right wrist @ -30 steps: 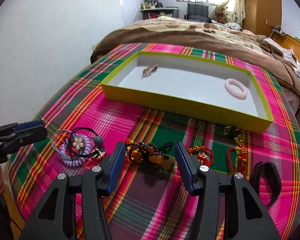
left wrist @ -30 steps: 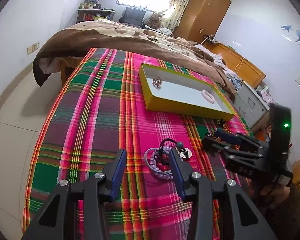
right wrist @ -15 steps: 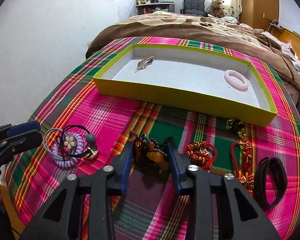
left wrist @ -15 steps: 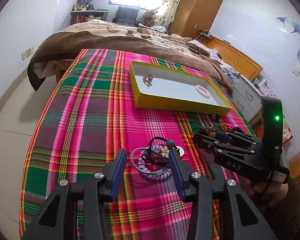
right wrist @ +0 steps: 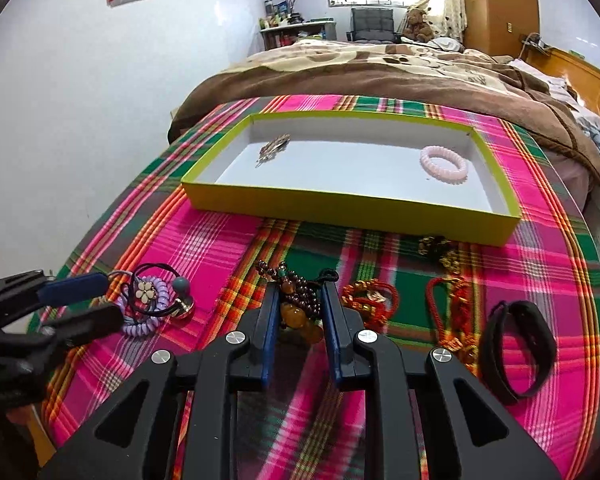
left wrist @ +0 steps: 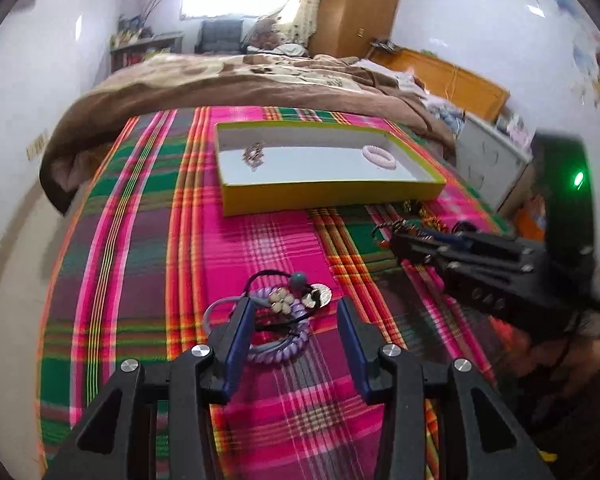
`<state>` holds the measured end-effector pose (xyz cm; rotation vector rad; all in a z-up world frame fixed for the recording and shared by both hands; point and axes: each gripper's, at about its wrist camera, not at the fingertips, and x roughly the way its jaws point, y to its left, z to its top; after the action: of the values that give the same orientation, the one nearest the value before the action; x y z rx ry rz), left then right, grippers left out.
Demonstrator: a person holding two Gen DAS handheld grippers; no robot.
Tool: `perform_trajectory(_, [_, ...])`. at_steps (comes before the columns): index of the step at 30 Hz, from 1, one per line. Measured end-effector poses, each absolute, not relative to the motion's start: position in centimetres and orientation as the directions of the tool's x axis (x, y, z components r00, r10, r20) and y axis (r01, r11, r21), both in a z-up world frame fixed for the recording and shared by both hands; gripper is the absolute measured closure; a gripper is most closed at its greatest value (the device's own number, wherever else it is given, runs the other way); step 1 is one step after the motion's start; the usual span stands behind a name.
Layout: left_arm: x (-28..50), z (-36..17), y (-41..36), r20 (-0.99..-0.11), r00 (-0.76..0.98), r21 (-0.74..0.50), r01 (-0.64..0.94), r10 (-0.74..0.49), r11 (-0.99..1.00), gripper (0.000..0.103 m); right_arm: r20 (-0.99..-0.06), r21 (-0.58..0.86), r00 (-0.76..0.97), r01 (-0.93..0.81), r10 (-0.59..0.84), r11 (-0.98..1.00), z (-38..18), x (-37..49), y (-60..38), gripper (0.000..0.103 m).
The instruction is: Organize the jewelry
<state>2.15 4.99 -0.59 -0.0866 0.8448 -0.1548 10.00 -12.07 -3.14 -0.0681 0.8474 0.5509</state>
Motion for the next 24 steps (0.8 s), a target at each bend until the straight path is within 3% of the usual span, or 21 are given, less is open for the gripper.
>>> perform_trajectory(3, [2.9,-0.7,3.9,-0.737,0.647,-0.145,0.134,-0.197,0.980,0.061,-0.716,0.164,0.544,-0.478,0.437,0.863,-2.6,9.7,-12.9,0.082])
perform_trajectory(6, [3.3,-0.7,2.3,-0.727,0.673,-0.047,0.147,-0.134,0.988,0.061,-0.707,0.176,0.551,-0.471,0.444,0.865,-2.2,9.6,-13.7,0.082])
perform_trajectory(9, [4.4,-1.5,1.7,-0.759,0.633,-0.066,0.154,-0.150,0.986,0.061,-0.700,0.186,0.556,-0.465,0.449,0.866,-1.9,9.5,-14.4,0.082])
perform_trajectory(15, [5.7,-3.3,1.2,-0.785,0.609,-0.044,0.133,-0.117,0.990,0.075,-0.698,0.199,0.549,-0.466,0.459,0.862,-2.1,9.5,-14.9,0.082])
perform_trajectory(24, [6.0,-3.7,1.7,-0.795,0.602,-0.015,0.097,-0.071,0.995,0.078,-0.695,0.206,0.551,-0.465,0.463,0.861,-2.2,9.7,-15.4,0.082])
